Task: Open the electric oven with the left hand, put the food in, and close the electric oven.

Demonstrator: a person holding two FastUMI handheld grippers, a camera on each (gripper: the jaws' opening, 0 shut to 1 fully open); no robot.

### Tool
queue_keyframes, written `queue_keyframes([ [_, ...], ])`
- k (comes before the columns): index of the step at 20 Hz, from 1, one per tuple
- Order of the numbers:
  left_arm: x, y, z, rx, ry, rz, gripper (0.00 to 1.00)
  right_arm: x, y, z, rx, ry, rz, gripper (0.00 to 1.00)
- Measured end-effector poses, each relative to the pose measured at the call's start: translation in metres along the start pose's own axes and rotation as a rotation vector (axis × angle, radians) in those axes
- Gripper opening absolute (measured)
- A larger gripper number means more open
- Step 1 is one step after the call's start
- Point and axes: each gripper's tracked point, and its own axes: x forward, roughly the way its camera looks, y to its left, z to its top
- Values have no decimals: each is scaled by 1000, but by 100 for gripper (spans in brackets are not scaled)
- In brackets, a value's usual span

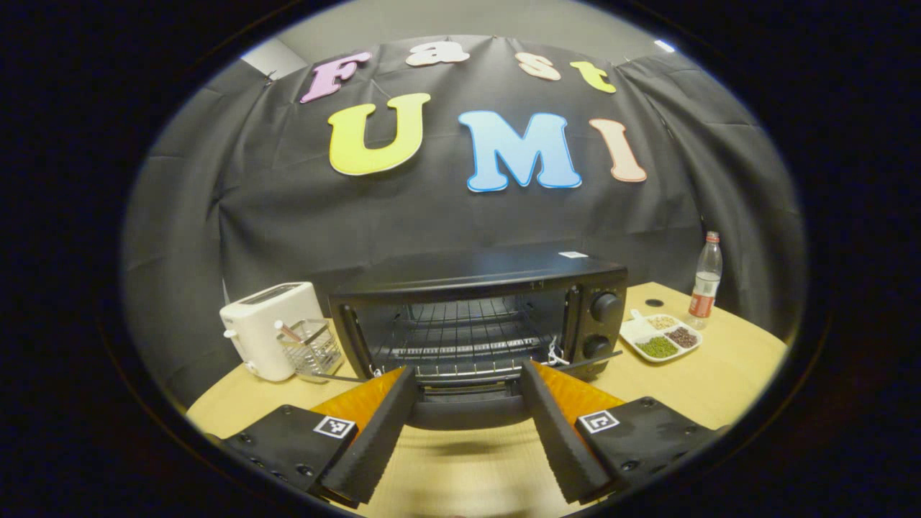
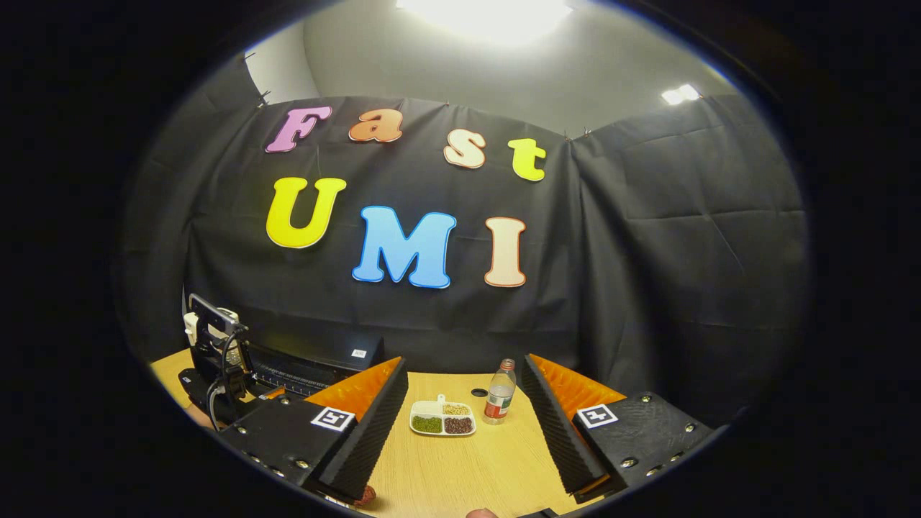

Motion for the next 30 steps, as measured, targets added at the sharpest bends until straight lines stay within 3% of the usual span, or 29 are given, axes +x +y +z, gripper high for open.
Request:
queue_keyframes([
  [1, -3, 0, -5, -1, 9, 1, 100, -1, 0, -1, 0, 3, 7, 96],
  [2, -5, -1, -9, -5, 13, 2, 91, -1, 0, -3, 0, 7, 12, 96],
  [4, -8, -2, -17, -12, 24, 7, 100, -3, -2, -5, 1, 16, 21, 96],
  [6, -13, -4, -25, -18, 36, 12, 97, -5, -5, -7, -6, 21, 24, 96],
  [13, -28, -9, -74, -37, 127, 33, 100, -15, -9, -11, -46, 42, 61, 96],
  [19, -54, -6, -91, -53, 147, 71, 97, -26, 2, -17, -47, 50, 163, 96],
  [21, -71, -1, -86, -59, 139, 90, 100, -29, 10, -25, -25, 68, 214, 96],
  [22, -81, 2, -78, -63, 123, 98, 97, -29, 13, -28, -13, 74, 235, 97],
  [27, -140, 25, -23, -61, 20, 156, 100, -31, 34, -53, 44, 124, 348, 96],
  [29, -164, 38, 1, -72, -19, 189, 97, -26, 39, -63, 53, 145, 385, 96],
  [30, -176, 43, 12, -78, -37, 200, 100, -24, 43, -70, 65, 163, 404, 96],
])
